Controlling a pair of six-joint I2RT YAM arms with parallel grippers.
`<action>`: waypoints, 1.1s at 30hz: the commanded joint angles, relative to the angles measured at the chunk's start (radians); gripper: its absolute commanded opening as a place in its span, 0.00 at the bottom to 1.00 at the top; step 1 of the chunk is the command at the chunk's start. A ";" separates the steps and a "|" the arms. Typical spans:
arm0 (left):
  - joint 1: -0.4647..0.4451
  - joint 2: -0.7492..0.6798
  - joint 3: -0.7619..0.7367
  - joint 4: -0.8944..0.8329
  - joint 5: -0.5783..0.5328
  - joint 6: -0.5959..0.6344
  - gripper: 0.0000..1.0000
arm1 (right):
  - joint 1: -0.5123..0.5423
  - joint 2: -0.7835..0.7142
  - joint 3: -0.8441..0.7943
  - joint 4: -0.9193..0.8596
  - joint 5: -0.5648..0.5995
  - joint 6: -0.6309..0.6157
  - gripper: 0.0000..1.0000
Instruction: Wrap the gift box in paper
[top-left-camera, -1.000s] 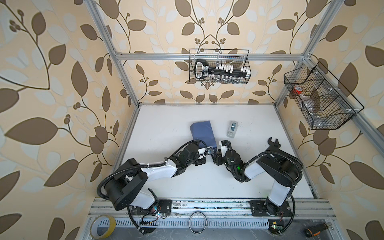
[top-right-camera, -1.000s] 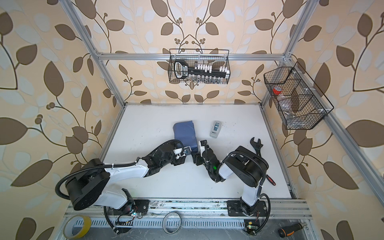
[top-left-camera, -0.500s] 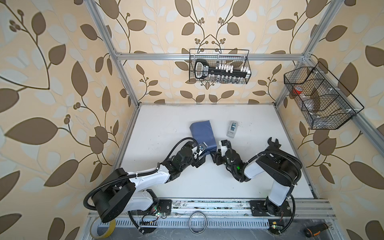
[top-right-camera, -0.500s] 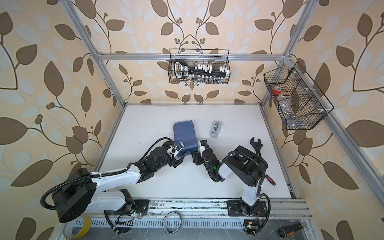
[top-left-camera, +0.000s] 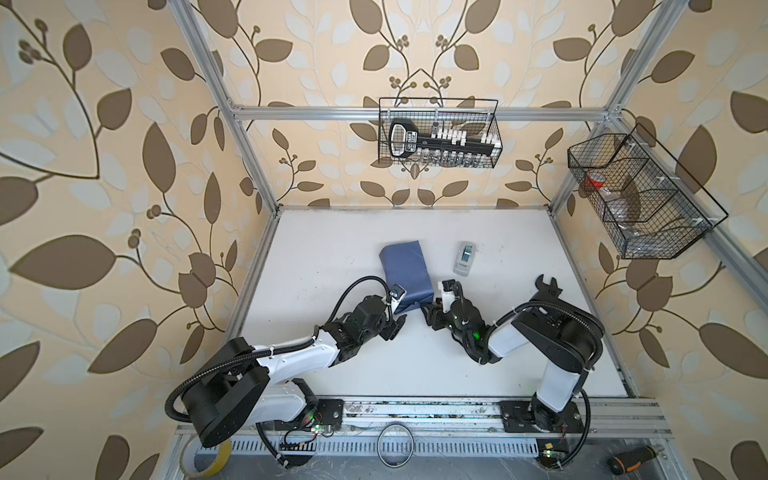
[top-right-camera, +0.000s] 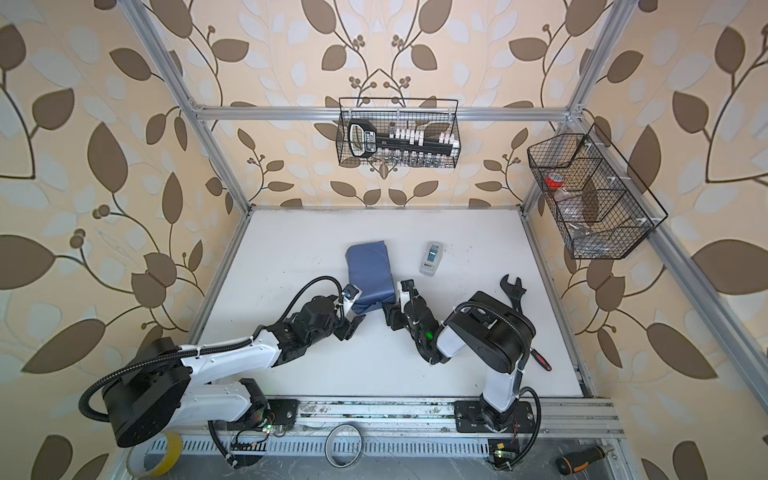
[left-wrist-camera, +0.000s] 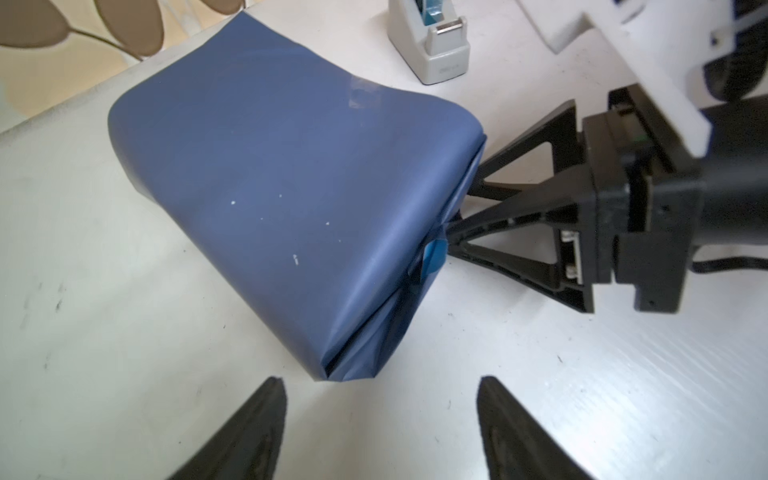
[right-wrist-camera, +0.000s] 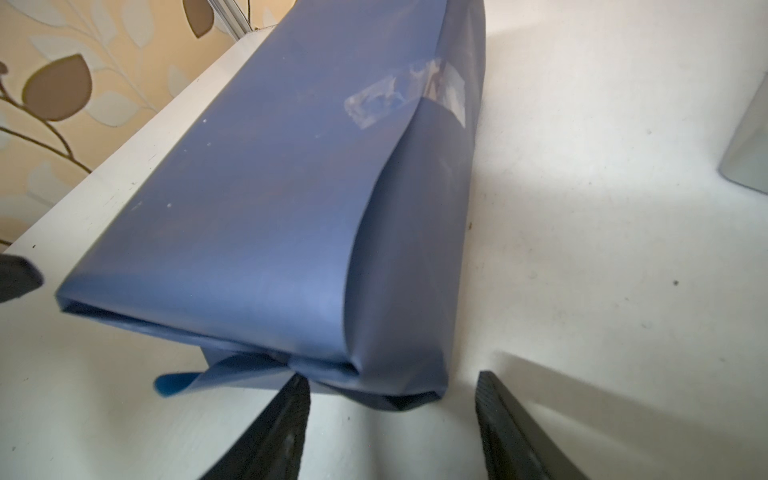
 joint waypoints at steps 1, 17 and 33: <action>-0.010 -0.039 0.033 -0.040 0.089 0.019 0.64 | -0.006 0.021 0.016 0.035 0.000 -0.001 0.65; -0.024 0.226 0.166 0.007 0.054 0.186 0.48 | -0.009 0.025 0.014 0.042 -0.005 0.000 0.64; -0.022 0.351 0.218 0.084 -0.006 0.216 0.40 | -0.012 0.023 0.011 0.041 -0.003 0.000 0.64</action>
